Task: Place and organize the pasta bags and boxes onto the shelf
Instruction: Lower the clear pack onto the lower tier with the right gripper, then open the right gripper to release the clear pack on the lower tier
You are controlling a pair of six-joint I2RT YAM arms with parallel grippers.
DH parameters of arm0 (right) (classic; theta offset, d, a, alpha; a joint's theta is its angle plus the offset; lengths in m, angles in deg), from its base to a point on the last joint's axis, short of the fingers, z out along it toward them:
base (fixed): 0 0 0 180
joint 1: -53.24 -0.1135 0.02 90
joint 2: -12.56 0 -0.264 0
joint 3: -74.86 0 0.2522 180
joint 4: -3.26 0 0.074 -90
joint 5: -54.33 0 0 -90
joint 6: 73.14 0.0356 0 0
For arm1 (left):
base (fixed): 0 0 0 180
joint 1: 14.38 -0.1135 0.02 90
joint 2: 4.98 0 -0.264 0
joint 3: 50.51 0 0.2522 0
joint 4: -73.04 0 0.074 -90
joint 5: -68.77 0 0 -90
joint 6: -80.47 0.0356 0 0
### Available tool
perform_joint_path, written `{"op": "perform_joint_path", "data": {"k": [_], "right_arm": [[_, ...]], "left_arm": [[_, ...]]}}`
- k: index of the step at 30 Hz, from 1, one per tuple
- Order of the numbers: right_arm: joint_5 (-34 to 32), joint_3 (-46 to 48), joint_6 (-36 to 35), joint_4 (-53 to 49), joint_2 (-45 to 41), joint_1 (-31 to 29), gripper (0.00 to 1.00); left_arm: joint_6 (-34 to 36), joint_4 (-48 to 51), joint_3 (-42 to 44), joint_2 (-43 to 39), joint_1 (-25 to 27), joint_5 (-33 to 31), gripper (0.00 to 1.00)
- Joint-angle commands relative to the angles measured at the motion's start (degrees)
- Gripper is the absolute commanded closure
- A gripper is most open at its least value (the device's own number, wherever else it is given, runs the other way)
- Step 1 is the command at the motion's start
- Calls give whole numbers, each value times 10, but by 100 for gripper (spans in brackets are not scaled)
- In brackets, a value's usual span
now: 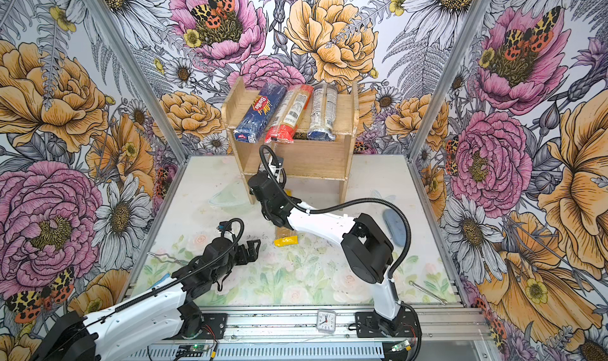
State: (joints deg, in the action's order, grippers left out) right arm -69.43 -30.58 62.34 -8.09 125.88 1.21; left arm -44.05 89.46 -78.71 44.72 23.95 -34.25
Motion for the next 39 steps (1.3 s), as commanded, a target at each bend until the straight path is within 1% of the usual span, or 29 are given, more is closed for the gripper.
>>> {"op": "perform_joint_path", "data": {"k": [1,4,8,13,39], "right_arm": [[-14,-15,-6,81,-7,3,72],[-11,-16,-6,81,-7,3,69],[-11,-16,-5,81,-6,4,68],[-15,-14,-7,81,-6,4,62],[-11,-11,-2,81,-2,5,62]], "left_arm": [[4,3,8,-10,-5,6,1],[5,5,7,-12,-6,6,1],[5,7,8,-15,-7,6,1],[4,8,10,-19,-9,6,1],[4,10,12,-26,-11,6,1]]}}
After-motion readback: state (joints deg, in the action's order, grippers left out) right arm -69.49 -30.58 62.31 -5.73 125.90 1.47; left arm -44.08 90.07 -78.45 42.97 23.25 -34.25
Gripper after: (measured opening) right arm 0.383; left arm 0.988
